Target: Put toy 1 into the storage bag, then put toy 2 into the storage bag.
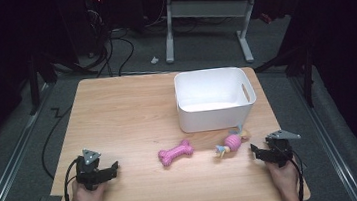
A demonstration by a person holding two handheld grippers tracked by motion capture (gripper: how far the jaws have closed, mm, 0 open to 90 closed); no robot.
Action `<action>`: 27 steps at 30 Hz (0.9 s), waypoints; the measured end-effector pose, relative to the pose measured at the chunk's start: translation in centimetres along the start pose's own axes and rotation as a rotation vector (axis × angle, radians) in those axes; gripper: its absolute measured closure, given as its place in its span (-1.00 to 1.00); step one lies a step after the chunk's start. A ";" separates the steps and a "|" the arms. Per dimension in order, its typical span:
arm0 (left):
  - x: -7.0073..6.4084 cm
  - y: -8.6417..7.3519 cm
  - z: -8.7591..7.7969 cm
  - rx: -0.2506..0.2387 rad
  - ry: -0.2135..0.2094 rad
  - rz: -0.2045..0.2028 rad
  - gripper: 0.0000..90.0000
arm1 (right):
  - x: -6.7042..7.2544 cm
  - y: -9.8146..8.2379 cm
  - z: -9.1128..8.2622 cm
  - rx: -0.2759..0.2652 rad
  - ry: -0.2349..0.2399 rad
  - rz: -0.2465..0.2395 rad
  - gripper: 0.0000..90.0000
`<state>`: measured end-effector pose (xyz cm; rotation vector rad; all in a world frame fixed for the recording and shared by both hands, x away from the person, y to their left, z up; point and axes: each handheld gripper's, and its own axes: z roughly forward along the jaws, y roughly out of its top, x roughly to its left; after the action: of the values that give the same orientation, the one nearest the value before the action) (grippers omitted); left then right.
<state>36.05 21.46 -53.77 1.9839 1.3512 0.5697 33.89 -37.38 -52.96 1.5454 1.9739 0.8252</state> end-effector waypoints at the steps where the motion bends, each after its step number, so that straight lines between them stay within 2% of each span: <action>1: 0.0 0.0 0.0 0.000 0.000 0.000 -0.68 | 0.0 0.0 0.0 0.000 0.001 0.001 -0.33; 12: -0.1 0.1 0.1 0.000 0.002 -0.008 -0.67 | 0.0 0.0 0.0 0.002 0.003 -0.003 -0.36; 22: -0.4 0.5 0.4 0.019 0.006 -0.011 -0.77 | 0.0 0.0 0.0 0.002 0.004 -0.003 -0.36; 27: -0.6 0.8 0.5 0.027 -0.001 -0.001 -0.70 | 0.0 0.0 0.0 0.002 0.005 -0.004 -0.37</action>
<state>36.63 20.55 -53.51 2.0054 1.3655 0.5524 33.87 -37.38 -52.96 1.5414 1.9815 0.8269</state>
